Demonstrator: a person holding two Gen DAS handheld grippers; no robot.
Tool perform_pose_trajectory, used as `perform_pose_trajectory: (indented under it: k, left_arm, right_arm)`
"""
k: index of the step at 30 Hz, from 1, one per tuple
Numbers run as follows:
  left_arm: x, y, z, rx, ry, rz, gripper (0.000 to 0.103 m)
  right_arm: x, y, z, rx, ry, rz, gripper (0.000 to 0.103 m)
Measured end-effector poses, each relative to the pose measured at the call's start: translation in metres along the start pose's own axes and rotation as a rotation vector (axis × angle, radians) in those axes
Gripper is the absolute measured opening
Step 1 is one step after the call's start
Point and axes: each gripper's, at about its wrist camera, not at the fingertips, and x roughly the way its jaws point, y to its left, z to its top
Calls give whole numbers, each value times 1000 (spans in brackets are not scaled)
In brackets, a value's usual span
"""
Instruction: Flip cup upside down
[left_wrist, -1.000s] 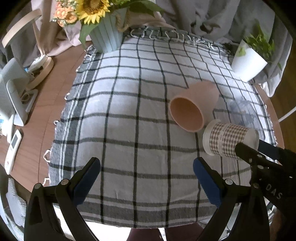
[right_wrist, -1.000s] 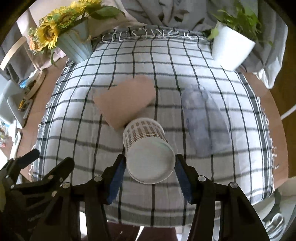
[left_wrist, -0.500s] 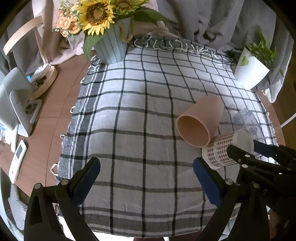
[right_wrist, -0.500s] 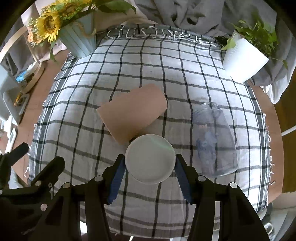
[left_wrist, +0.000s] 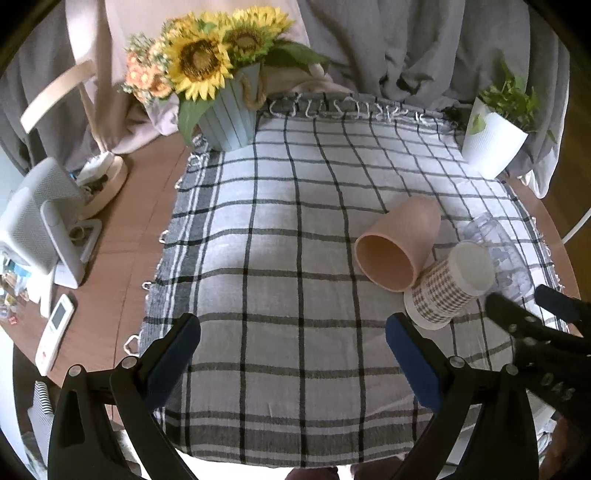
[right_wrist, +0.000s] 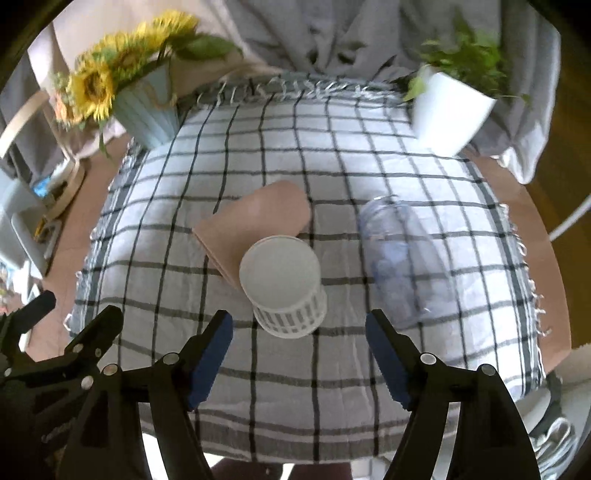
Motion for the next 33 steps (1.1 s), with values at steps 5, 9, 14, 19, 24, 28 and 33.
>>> perform_pose_trajectory:
  k: [5,9,14,19,24,28,33]
  left_arm:
    - [-32,-8,-15,-30,-81,-2,103]
    - [-64,-25,-30,-12,-169,26,103]
    - [-104,-46,-54,-25,-223,17,103]
    - [-136,-65,-82,-17,-287,49,103]
    - [-161,-77,-106,-33,-322,53,103]
    - [-178,-82,-120,-49,-333,60,103]
    - [-198,-88,-136,-41,-373,70,103]
  right_arm:
    - [-37,-18,-16,57,-118,-12,82]
    - [-72,-35,-32,73,-219,-13,87]
    - [-114,-55,-59,61,-320,-4,87]
    - [-145,-70,-86,46,-383,8,88]
    - [-169,-84,-114,34,-417,22,88]
    - [-184,-94,-132,41,-440,33,88]
    - [-202,-103,-153,55,-476,48,89]
